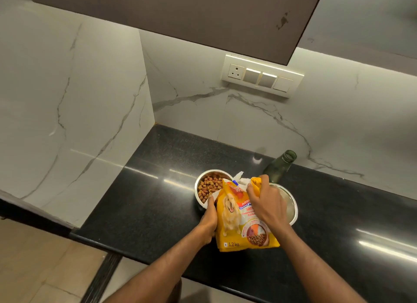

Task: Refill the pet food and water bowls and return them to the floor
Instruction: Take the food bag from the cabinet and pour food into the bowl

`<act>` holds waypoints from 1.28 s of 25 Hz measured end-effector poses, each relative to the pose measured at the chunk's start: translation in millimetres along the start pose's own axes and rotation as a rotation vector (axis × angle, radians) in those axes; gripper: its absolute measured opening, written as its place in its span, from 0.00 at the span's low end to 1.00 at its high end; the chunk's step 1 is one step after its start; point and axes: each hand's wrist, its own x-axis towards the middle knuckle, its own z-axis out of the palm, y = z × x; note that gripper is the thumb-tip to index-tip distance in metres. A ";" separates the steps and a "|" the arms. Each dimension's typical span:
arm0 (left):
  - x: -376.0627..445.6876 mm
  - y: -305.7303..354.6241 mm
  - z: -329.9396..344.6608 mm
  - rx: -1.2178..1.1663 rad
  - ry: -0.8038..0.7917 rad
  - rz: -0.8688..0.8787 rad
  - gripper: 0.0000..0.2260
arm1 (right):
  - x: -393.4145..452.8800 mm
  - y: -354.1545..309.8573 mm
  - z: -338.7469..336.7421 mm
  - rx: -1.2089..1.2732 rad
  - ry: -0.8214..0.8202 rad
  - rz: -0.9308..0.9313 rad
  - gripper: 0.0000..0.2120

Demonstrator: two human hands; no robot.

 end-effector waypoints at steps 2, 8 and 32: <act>2.7 -6.4 -7.2 0.087 0.033 0.090 0.29 | -14.6 8.0 2.3 0.098 0.063 -0.006 0.20; -10.7 -23.4 -13.2 0.386 0.027 0.342 0.27 | -69.3 35.8 17.7 0.391 0.185 -0.052 0.18; -123.7 54.2 10.9 1.308 0.347 0.863 0.17 | -77.7 45.6 -75.8 0.091 -0.045 -0.197 0.16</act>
